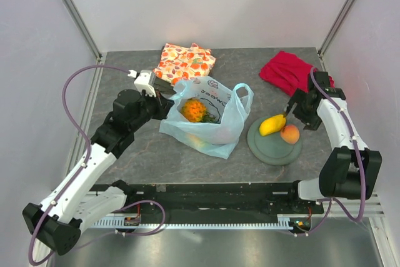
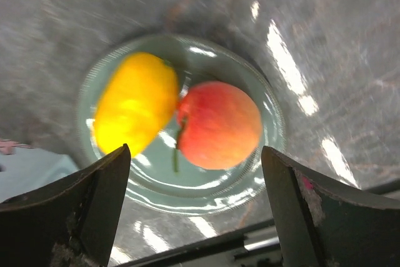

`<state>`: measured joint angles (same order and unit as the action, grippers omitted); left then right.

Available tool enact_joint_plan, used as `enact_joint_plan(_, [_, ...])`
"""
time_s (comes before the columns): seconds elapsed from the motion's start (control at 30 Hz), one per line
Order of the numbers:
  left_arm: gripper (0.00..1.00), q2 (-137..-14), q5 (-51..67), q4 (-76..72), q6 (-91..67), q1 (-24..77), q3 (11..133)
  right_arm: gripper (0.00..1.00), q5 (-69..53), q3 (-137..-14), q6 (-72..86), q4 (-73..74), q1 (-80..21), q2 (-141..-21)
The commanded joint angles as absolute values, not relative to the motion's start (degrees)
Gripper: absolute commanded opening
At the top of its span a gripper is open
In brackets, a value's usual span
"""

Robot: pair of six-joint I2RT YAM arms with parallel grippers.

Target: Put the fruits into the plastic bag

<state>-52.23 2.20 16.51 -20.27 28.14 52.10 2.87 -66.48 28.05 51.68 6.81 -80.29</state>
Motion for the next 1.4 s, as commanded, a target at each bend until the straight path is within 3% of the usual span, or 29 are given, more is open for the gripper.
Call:
enact_joint_plan(0.0, [0.02,-54.4,5.53,14.6,-18.01,28.04,53.52,0.93,6.41,-63.72,29.88,52.29,8.09,-79.8])
enact_joint_plan(0.13, [0.01,-55.02,6.85,10.03,-21.0,28.04,50.99,0.98,7.29,-61.53,29.62,51.95,9.22,-79.19])
enact_joint_plan(0.6, [0.02,-55.46,7.82,10.72,-19.08,27.95,51.85,0.98,1.23,-50.99,35.5,42.37,9.76,-76.03])
enact_joint_plan(1.0, [0.01,-55.72,8.09,11.43,-17.14,27.33,53.0,0.97,1.58,-48.87,37.71,39.29,9.84,-76.02])
enact_joint_plan(1.17, [0.02,-55.72,8.0,11.16,-16.96,27.07,53.09,0.91,1.67,-48.78,37.27,38.67,9.76,-76.9])
enact_joint_plan(1.37, [0.02,-55.72,8.17,11.16,-16.88,26.9,52.82,0.74,2.11,-48.08,37.53,38.85,9.76,-76.2])
